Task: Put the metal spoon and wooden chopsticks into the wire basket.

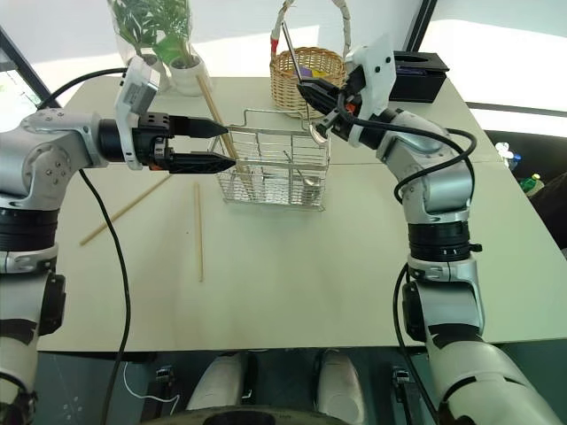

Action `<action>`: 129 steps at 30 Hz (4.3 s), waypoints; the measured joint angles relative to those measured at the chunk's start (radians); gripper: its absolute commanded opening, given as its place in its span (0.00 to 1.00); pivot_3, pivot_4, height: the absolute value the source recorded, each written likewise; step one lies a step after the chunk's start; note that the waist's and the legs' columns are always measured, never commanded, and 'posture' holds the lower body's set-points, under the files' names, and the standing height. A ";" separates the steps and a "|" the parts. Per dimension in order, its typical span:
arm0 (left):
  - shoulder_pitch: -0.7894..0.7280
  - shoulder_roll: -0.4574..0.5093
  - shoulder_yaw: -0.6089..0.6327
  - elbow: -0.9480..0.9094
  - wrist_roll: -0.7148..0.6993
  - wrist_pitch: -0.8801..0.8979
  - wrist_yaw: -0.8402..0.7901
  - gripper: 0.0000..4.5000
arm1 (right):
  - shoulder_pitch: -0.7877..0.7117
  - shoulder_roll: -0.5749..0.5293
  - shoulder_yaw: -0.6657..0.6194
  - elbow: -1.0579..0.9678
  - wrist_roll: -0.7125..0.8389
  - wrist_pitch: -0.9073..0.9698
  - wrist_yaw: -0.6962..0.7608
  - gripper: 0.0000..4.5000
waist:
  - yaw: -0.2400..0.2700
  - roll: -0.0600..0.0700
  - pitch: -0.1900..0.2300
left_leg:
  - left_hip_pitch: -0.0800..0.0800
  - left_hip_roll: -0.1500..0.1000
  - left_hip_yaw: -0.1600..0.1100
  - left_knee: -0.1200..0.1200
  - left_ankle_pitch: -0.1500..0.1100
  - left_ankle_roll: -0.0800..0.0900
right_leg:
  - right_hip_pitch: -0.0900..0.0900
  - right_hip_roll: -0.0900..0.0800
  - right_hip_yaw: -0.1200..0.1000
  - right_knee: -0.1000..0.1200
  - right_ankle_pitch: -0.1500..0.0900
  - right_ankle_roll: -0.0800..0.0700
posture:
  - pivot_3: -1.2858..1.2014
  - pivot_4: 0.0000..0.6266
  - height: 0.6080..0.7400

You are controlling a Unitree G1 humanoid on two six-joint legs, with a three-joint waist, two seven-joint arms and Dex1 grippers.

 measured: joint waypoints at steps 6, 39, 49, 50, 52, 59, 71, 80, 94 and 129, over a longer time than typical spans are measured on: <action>0.000 0.011 0.015 -0.010 -0.002 0.002 0.016 1.00 | 0.043 0.046 0.028 0.050 -0.029 -0.049 -0.036 0.18 | -0.001 0.000 0.000 | 0.000 0.000 0.000 0.000 0.000 0.000 | 0.000 0.000 0.000 0.000 0.000 0.000 | 0.52 0.24 0.79; 0.144 0.259 0.082 0.411 0.263 -0.246 0.066 1.00 | 0.440 -0.547 -0.117 -0.522 0.358 0.230 0.460 0.99 | -0.001 -0.006 -0.002 | 0.000 0.001 0.001 -0.001 -0.001 0.002 | 0.000 0.000 0.000 -0.006 0.000 0.000 | 0.52 0.24 0.79; -0.015 0.220 -0.102 0.934 0.511 -0.529 -0.072 1.00 | 0.598 -0.539 -0.146 -0.618 0.383 0.238 0.355 0.99 | 0.010 -0.009 -0.003 | -0.002 0.000 0.001 -0.001 -0.002 0.003 | -0.002 -0.001 0.000 -0.006 0.000 0.000 | 0.52 0.24 0.79; -0.027 0.207 -0.110 0.979 0.533 -0.555 -0.072 1.00 | 0.609 -0.533 -0.157 -0.631 0.394 0.243 0.338 0.99 | 0.011 -0.009 -0.003 | -0.002 0.000 0.001 -0.001 -0.002 0.003 | -0.002 0.000 0.000 -0.006 0.000 0.000 | 0.52 0.24 0.79; -0.040 0.175 -0.121 1.050 0.567 -0.591 -0.068 1.00 | 0.644 -0.524 -0.183 -0.659 0.414 0.256 0.305 0.99 | 0.012 -0.010 -0.004 | -0.002 0.000 0.001 -0.001 -0.002 0.003 | -0.002 0.000 -0.001 -0.006 0.000 0.000 | 0.52 0.24 0.79; -0.082 0.109 -0.138 1.175 0.656 -0.652 -0.013 1.00 | 0.706 -0.517 -0.250 -0.735 0.498 0.309 0.201 0.99 | 0.010 -0.013 -0.004 | -0.002 0.001 0.000 -0.001 -0.002 0.003 | -0.002 -0.001 -0.001 -0.005 0.000 0.000 | 0.52 0.24 0.79; -0.084 0.078 -0.116 1.202 0.699 -0.676 0.035 0.17 | 0.711 -0.559 -0.286 -0.719 0.534 0.328 0.179 1.00 | 0.010 -0.009 -0.012 | -0.001 0.001 0.001 -0.001 -0.002 0.004 | -0.001 -0.001 -0.001 -0.005 0.000 0.000 | 0.52 0.24 0.79; -0.090 0.076 -0.106 1.201 0.709 -0.656 0.041 0.01 | 0.713 -0.563 -0.283 -0.706 0.525 0.306 0.213 1.00 | 0.009 -0.009 -0.012 | -0.001 0.001 0.001 -0.001 -0.003 0.004 | -0.001 -0.001 -0.001 -0.005 0.000 0.000 | 0.52 0.24 0.79; -0.167 0.064 0.168 1.041 0.512 -0.552 0.227 0.01 | 0.731 -0.554 -0.273 -0.682 0.489 0.274 0.206 1.00 | 0.008 -0.017 -0.009 | -0.002 0.001 -0.001 0.000 -0.003 0.005 | -0.002 -0.001 -0.002 -0.004 0.000 0.000 | 0.52 0.24 0.79; 0.015 -0.569 0.257 0.258 0.090 -0.502 0.692 0.01 | 0.771 -0.494 -0.285 -0.730 0.524 0.277 0.023 1.00 | 0.012 -0.018 -0.009 | -0.001 -0.001 -0.002 0.002 -0.003 0.005 | 0.003 -0.001 -0.002 -0.007 0.002 0.003 | 0.52 0.24 0.79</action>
